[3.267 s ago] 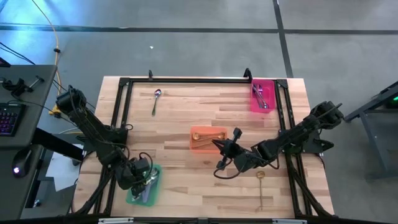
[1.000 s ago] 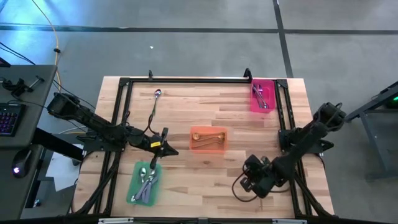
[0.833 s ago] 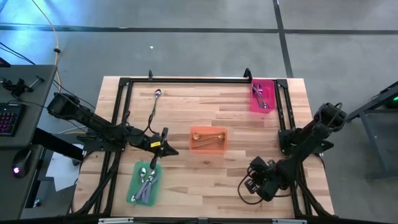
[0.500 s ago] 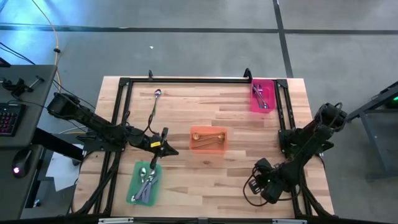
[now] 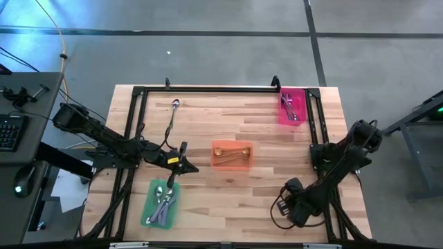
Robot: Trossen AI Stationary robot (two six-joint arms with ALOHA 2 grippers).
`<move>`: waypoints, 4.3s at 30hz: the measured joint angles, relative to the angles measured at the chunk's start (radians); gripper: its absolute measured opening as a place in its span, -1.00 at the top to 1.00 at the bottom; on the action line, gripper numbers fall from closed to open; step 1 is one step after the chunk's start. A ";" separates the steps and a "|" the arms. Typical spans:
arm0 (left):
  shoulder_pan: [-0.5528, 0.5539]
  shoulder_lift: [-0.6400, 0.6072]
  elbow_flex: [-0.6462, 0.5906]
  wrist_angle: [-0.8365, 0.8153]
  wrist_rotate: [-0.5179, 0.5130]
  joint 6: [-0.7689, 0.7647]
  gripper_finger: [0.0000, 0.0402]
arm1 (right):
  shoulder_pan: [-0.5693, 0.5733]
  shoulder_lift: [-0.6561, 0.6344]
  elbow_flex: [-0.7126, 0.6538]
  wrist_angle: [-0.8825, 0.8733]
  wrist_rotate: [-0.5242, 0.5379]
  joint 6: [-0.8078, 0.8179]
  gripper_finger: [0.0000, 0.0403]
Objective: Sort silverware by color (type)
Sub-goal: Put the gold spoon into the orange bin, then put the green spoon into the red bin
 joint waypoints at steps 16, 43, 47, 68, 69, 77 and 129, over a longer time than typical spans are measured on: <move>0.000 0.000 0.000 0.000 0.000 0.002 0.99 | 0.000 0.089 0.005 0.015 0.001 0.012 0.45; 0.000 0.000 0.000 0.000 -0.027 -0.016 0.99 | -0.133 0.096 0.035 0.021 0.011 -0.402 1.00; 0.000 0.000 0.000 0.000 -0.027 -0.019 0.99 | -0.162 0.098 0.091 0.012 0.160 -0.482 1.00; -0.001 0.000 0.000 0.000 -0.027 -0.018 0.99 | -0.585 0.112 0.484 0.011 0.213 -1.345 1.00; -0.001 0.000 0.000 0.000 -0.027 -0.018 0.99 | -0.617 0.125 0.507 0.012 0.210 -1.404 1.00; -0.001 0.000 0.000 -0.003 -0.032 -0.018 0.99 | -0.818 0.290 0.718 -0.010 0.112 -1.726 1.00; 0.345 0.000 0.148 -0.602 -0.265 -0.190 0.98 | -0.809 -0.174 -0.242 1.288 0.193 -2.002 1.00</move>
